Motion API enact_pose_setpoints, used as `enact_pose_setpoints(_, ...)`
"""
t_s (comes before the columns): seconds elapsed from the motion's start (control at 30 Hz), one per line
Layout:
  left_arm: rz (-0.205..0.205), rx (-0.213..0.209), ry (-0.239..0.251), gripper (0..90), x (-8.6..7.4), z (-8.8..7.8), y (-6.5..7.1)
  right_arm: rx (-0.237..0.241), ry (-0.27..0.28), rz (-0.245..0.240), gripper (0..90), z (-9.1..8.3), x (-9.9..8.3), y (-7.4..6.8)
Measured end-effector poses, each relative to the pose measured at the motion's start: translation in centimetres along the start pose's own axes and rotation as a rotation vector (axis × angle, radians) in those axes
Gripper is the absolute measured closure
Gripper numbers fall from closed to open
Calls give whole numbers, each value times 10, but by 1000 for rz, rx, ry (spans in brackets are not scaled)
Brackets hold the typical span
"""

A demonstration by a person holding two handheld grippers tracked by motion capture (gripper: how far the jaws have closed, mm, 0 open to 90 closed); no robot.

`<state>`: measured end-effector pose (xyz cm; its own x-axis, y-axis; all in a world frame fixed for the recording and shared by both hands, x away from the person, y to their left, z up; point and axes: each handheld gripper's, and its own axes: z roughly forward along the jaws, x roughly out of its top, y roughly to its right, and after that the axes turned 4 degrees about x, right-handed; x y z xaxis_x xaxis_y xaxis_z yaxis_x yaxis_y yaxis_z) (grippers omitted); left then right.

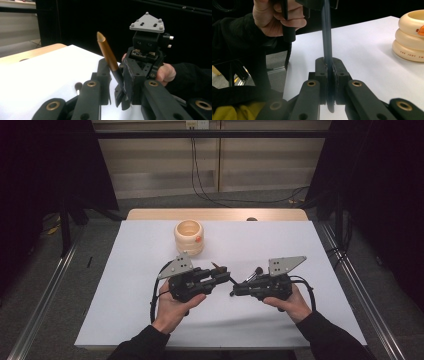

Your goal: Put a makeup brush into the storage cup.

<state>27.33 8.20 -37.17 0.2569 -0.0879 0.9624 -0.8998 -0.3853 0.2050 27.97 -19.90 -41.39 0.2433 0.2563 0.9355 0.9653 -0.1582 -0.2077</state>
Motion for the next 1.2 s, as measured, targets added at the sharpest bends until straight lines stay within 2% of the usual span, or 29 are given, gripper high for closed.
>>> enact_pose_setpoints(0.1, -4, -19, 3, 795, 0, 0, 0, 7, 1, 7, 840, 1, -1, 0)
enact_pose_setpoints(0.13, -10, -13, 9, 797, 0, 0, 1, 10, 0, 4, 839, 1, -1, 1)
enact_pose_setpoints(0.17, -27, -25, 11, 802, 0, 1, 1, 0, -2, 3, 837, 1, -1, 0)
enact_pose_setpoints(0.3, -33, -50, 5, 833, 1, 1, 1, -2, -6, 3, 825, 2, -2, 1)
enact_pose_setpoints(0.57, -19, -48, 14, 839, 1, 1, 4, -2, 2, 9, 809, 3, -2, 1)
enact_pose_setpoints(0.7, -10, -50, 7, 840, 2, 1, 3, 7, -2, 10, 755, 4, -2, 0)
enact_pose_setpoints(0.8, -7, -39, 1, 840, 2, 0, 2, 2, -10, 11, 684, 6, -2, -1)
enact_pose_setpoints(0.87, -21, -34, 9, 839, 1, 1, 3, -19, -8, 11, 604, 6, -2, -1)
enact_pose_setpoints(0.9, -8, -33, -3, 839, 1, 0, 2, -31, -7, 11, 559, 6, -2, -2)
enact_pose_setpoints(0.97, -13, -30, -5, 840, 1, 0, 2, -43, -2, 12, 498, 5, -2, -2)
enact_pose_setpoints(1.07, -30, -31, 4, 840, 0, 1, 3, -70, 1, 16, 379, 5, -1, -2)
enact_pose_setpoints(1.17, -24, -32, -2, 840, 0, 1, 2, -87, 1, 11, 288, 5, -1, -3)
enact_pose_setpoints(1.2, -21, -20, -7, 840, 0, 0, 1, -94, 2, 14, 247, 6, -1, -3)
